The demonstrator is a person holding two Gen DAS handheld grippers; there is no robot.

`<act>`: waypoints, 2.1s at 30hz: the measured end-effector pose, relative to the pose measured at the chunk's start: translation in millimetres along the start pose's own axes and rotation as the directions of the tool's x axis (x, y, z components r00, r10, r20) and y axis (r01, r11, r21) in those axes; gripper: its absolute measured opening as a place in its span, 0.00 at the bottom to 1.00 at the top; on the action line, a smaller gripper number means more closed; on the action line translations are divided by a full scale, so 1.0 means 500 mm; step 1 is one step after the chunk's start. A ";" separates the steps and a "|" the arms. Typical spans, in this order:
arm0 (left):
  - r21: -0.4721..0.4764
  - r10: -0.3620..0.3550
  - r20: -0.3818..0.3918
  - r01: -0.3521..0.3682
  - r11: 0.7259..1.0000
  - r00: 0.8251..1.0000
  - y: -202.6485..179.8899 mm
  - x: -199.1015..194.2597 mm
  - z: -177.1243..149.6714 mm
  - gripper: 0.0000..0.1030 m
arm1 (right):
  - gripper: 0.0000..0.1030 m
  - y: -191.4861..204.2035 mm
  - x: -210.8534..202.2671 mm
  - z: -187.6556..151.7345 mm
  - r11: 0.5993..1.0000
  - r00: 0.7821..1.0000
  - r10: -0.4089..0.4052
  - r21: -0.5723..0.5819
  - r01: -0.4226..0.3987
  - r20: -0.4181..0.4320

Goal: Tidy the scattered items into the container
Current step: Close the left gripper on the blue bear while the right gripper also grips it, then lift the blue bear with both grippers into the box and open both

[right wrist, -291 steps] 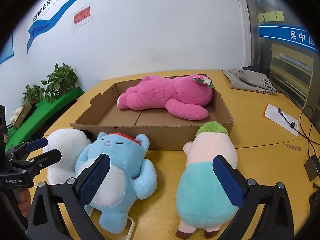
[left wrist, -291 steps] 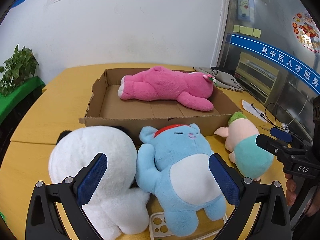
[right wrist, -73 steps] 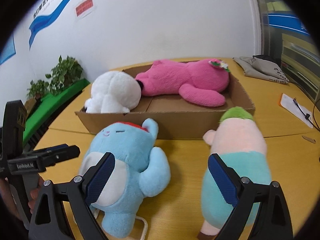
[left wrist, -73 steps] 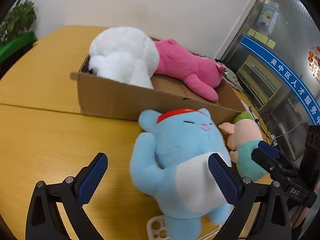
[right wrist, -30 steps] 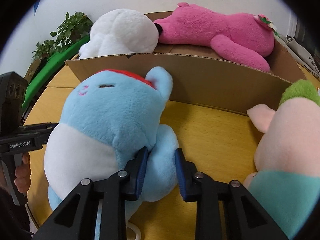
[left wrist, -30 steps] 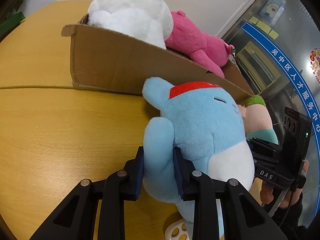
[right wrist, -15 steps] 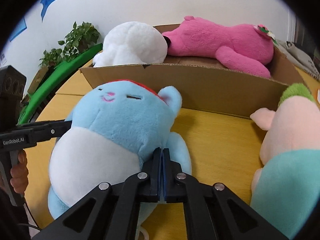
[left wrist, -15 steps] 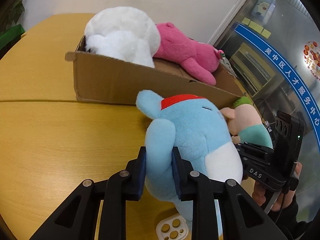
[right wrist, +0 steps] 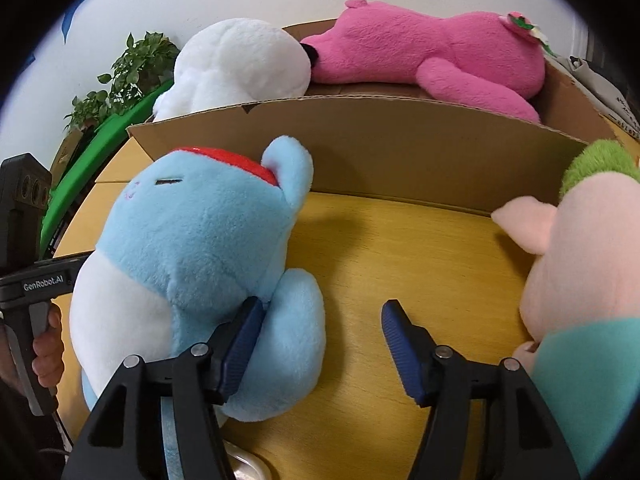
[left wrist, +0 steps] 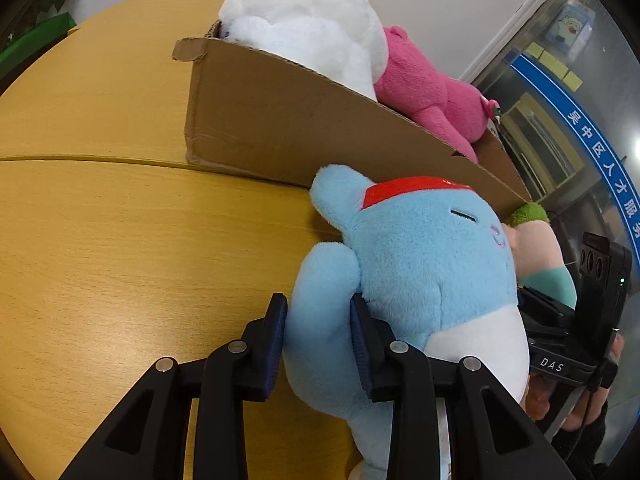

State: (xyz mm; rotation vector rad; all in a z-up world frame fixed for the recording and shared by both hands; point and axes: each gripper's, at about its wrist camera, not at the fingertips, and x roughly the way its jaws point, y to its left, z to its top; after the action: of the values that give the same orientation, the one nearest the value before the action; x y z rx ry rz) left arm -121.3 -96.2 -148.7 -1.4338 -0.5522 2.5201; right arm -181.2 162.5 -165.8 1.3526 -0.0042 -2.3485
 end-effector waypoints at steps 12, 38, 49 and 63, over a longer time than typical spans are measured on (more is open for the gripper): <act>0.031 0.002 -0.011 -0.001 1.000 1.000 0.000 0.008 0.005 0.29 | 0.25 0.012 0.011 -0.009 0.994 0.994 0.105 0.002 -0.105 0.005; 0.074 -0.094 0.052 0.090 0.993 0.994 -0.076 -0.069 0.065 0.22 | 0.18 -0.026 -0.119 0.034 0.994 0.978 0.106 0.017 -0.111 0.178; 0.193 -0.123 0.256 0.074 0.978 0.959 -0.231 -0.155 0.279 0.22 | 0.17 -0.051 -0.297 0.228 0.998 0.903 0.029 -0.063 -0.002 0.429; 0.141 0.084 0.083 -0.095 0.985 0.993 -0.193 0.143 0.384 0.22 | 0.17 -0.175 0.036 0.348 0.994 0.985 -0.094 0.070 0.084 0.147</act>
State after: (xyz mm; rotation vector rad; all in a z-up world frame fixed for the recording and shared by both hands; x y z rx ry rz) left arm -324.5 -26.7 -76.6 -1.3433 -0.3154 2.6340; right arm -364.3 199.3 -107.9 1.2247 -0.0652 -2.5407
